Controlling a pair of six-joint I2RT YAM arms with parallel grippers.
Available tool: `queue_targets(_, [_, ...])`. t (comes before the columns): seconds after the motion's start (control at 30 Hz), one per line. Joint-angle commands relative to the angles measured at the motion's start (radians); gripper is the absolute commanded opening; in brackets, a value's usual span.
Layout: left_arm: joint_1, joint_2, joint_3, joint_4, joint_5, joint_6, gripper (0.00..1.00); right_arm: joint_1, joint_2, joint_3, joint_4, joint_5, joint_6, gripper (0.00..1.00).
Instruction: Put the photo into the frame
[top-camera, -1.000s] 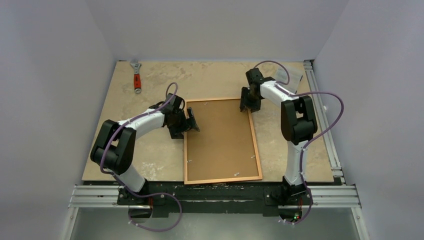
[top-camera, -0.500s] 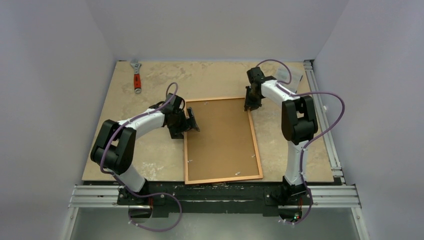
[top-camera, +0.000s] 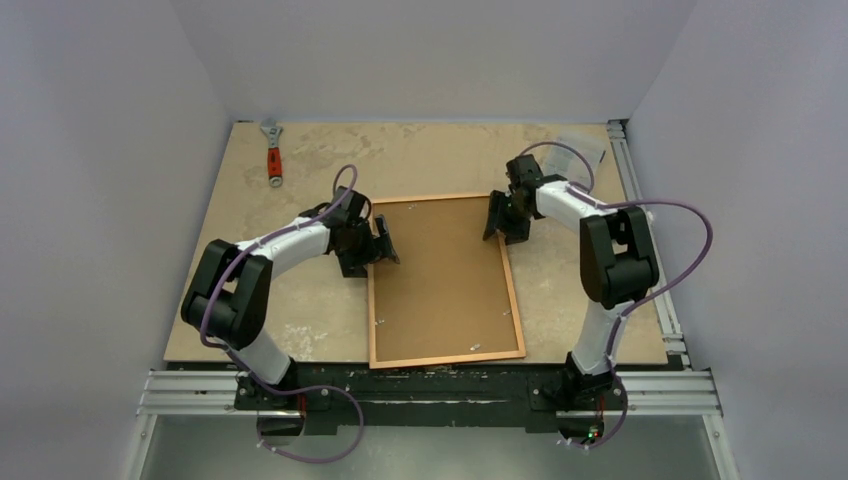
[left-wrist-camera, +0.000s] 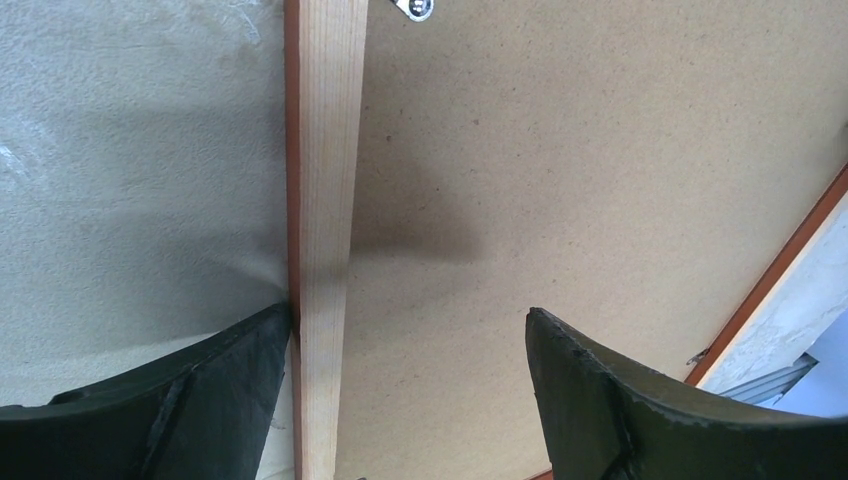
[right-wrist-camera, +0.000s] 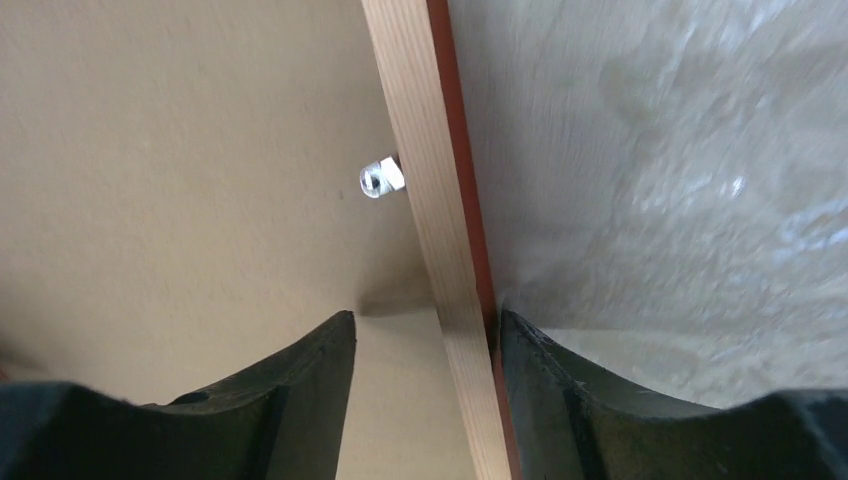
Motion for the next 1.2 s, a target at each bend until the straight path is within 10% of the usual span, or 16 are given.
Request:
queue_targets(0.0, [-0.01,0.033,0.024,-0.047,-0.01,0.026,0.85,-0.001,-0.096,-0.1,0.041,-0.102,0.017,0.54])
queue_targets(0.47, [-0.047,0.274,0.466,-0.171,0.017,0.095,0.83,0.056,-0.506,-0.596,0.135,-0.214,0.124,0.52])
queue_targets(0.7, [-0.052,0.224,0.569,-0.368,-0.237,0.142,0.91,0.205,-0.633,-0.687,0.177,-0.2,0.263,0.54])
queue_targets(1.17, [-0.13,-0.6,-0.163,-0.503,-0.295,-0.235,0.86,0.212,-0.786,-0.558,0.049,-0.099,0.226,0.61])
